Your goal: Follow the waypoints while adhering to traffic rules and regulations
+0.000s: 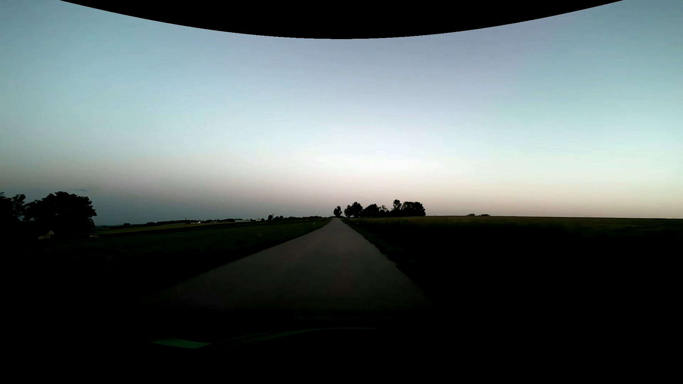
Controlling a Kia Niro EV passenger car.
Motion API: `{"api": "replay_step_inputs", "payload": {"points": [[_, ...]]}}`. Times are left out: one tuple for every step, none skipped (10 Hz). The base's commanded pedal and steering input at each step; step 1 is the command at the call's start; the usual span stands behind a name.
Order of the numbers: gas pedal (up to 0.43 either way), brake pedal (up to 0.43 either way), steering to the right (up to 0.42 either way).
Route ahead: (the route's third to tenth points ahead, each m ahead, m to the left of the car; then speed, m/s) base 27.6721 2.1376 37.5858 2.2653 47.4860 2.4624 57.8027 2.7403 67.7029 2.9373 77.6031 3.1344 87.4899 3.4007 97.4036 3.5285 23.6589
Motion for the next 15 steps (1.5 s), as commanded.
{"api": "replay_step_inputs", "payload": {"points": [[0.197, 0.0, -0.004], [0.197, 0.0, -0.003], [0.197, 0.0, -0.001], [0.197, 0.0, -0.001], [0.197, 0.0, -0.001], [0.197, 0.0, 0.0], [0.197, 0.0, 0.0], [0.197, 0.0, 0.0], [0.197, 0.0, 0.0], [0.197, 0.0, 0.0], [0.197, 0.0, 0.0], [0.197, 0.0, 0.001], [0.197, 0.0, 0.001], [0.197, 0.0, 0.002], [0.197, 0.0, 0.002]]}}
